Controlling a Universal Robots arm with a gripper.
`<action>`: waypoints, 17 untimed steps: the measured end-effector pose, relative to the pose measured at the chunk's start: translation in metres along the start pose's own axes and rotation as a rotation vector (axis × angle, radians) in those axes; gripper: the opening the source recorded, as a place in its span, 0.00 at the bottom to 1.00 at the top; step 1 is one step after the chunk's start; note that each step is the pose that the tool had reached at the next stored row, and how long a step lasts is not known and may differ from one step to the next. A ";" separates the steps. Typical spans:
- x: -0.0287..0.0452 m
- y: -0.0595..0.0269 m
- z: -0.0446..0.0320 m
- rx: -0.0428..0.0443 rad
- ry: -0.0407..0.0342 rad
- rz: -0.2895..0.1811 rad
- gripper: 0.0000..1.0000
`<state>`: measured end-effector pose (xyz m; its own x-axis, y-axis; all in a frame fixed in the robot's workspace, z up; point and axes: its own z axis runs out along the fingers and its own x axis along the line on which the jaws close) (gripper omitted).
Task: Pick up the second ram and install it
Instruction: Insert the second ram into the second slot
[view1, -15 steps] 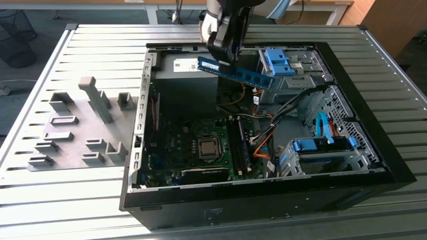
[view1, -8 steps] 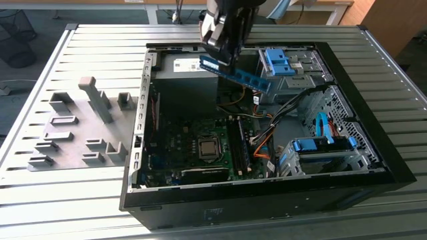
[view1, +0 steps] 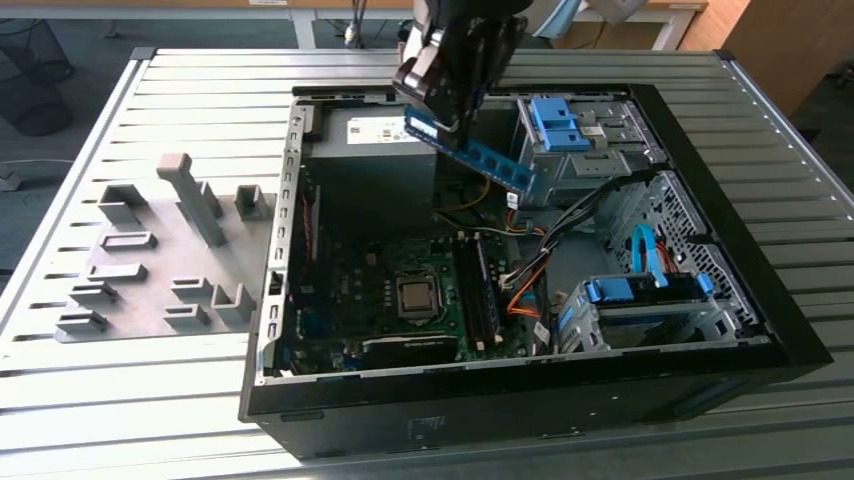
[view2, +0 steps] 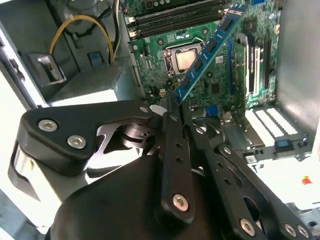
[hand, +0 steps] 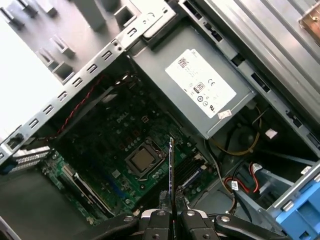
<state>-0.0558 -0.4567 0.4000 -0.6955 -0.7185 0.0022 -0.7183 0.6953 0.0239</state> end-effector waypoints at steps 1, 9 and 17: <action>0.0000 0.0000 0.0002 0.0000 -0.0004 0.018 0.14; 0.0000 0.0000 0.0016 -0.0002 -0.0038 0.163 0.14; 0.0000 -0.0001 0.0029 -0.0004 -0.0072 0.308 0.14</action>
<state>-0.0558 -0.4567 0.3971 -0.8808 -0.4735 0.0024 -0.4733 0.8806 0.0236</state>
